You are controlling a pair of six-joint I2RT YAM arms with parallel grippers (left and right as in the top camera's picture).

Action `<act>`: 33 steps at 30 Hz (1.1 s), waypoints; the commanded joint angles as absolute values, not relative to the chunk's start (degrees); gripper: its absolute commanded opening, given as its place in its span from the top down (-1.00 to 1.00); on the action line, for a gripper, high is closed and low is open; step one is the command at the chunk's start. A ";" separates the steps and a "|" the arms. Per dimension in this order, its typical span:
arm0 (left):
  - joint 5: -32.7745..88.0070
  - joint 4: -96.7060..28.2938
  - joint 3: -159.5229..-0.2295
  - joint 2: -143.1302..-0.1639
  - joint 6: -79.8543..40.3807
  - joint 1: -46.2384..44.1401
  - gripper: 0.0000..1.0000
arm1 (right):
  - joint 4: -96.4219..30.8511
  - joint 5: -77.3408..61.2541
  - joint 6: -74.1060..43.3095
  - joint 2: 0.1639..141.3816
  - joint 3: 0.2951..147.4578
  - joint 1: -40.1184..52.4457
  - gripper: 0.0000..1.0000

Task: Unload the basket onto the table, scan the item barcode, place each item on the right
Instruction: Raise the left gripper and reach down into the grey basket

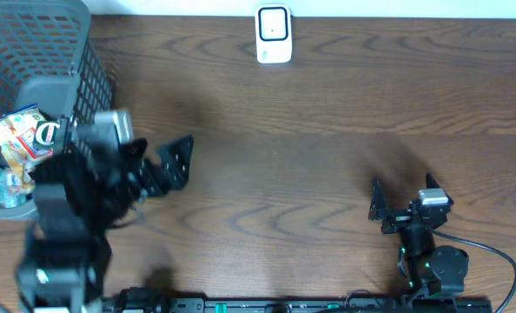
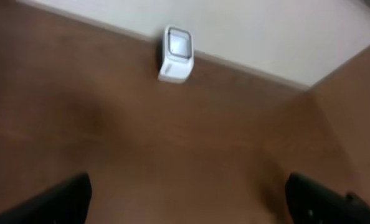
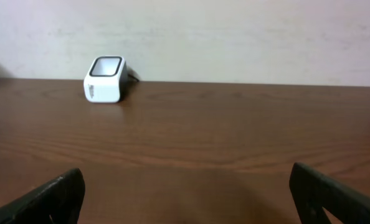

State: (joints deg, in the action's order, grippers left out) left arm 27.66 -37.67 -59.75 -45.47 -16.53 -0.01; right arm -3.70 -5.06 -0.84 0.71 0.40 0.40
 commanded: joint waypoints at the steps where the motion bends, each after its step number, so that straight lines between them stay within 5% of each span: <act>1: 26.74 -45.45 -75.94 -55.72 -8.32 0.21 -0.96 | -4.05 -4.64 -1.04 0.43 0.36 0.84 -0.98; 10: 26.30 -41.01 -89.19 -64.53 -12.01 3.75 -0.95 | -4.05 -4.62 -1.04 0.43 0.36 0.84 -0.99; 20: 32.36 -69.69 -127.39 -91.39 -12.53 24.45 -0.96 | -4.05 -4.64 -1.04 0.43 0.36 0.84 -0.98; 28: 31.81 -67.92 -129.23 -98.15 -12.58 34.61 -0.96 | -4.08 -4.64 -1.04 0.43 0.36 0.84 -0.99; 33: 20.93 -70.06 -128.81 -99.59 -12.80 38.44 -0.95 | -4.05 -4.62 -1.04 0.43 0.36 0.84 -0.99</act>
State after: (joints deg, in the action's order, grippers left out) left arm 28.71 -69.01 -127.59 -99.55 -12.23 36.93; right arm -3.79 -5.06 -0.82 0.71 0.40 0.40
